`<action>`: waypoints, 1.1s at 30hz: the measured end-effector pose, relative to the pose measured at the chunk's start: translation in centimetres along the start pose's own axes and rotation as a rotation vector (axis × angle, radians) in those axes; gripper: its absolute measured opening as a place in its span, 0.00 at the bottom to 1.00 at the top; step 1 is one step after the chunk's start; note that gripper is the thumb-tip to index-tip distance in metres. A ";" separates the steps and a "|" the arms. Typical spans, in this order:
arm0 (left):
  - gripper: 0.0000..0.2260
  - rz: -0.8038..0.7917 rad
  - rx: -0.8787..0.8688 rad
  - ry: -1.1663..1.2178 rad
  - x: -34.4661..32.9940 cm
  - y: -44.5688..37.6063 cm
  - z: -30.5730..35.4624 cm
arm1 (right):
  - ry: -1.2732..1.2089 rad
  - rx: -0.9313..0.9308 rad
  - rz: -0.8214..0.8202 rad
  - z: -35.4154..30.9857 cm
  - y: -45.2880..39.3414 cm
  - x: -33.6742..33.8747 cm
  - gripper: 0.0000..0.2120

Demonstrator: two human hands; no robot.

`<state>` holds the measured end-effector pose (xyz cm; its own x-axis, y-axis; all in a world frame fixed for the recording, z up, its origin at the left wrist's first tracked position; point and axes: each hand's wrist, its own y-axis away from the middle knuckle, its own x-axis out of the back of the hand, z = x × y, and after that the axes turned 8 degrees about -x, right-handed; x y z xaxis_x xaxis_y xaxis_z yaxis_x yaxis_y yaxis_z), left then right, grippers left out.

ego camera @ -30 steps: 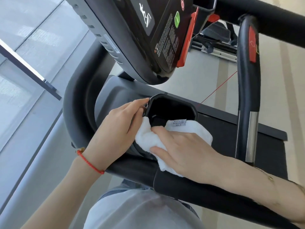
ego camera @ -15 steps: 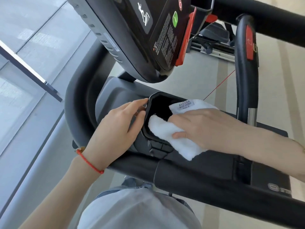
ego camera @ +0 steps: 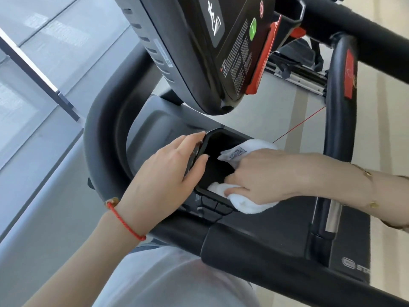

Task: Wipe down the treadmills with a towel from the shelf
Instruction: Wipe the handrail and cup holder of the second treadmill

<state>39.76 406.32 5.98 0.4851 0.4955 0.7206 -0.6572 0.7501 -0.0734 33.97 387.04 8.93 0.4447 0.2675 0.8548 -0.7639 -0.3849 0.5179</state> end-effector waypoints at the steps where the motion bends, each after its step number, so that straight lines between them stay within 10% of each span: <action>1: 0.22 -0.001 0.006 -0.002 0.0 0.0 0.0 | -0.024 -0.020 0.037 -0.1 0.3 0.0 0.13; 10: 0.25 -0.065 0.039 0.011 0.2 0.2 -0.1 | -0.147 -0.183 0.084 -0.1 4.4 -0.4 0.25; 18: 0.26 -0.059 0.057 0.033 0.0 0.5 -0.1 | -0.025 -0.062 -0.219 0.2 -0.7 0.3 0.21; 33: 0.26 -0.045 0.050 -0.008 -0.6 0.5 -0.2 | -0.077 -0.282 0.780 -0.9 5.2 -5.5 0.17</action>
<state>39.31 406.48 5.36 0.5100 0.4583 0.7279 -0.6632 0.7484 -0.0065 27.16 384.41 6.91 -0.2380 -0.0495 0.9700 -0.9499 -0.1966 -0.2431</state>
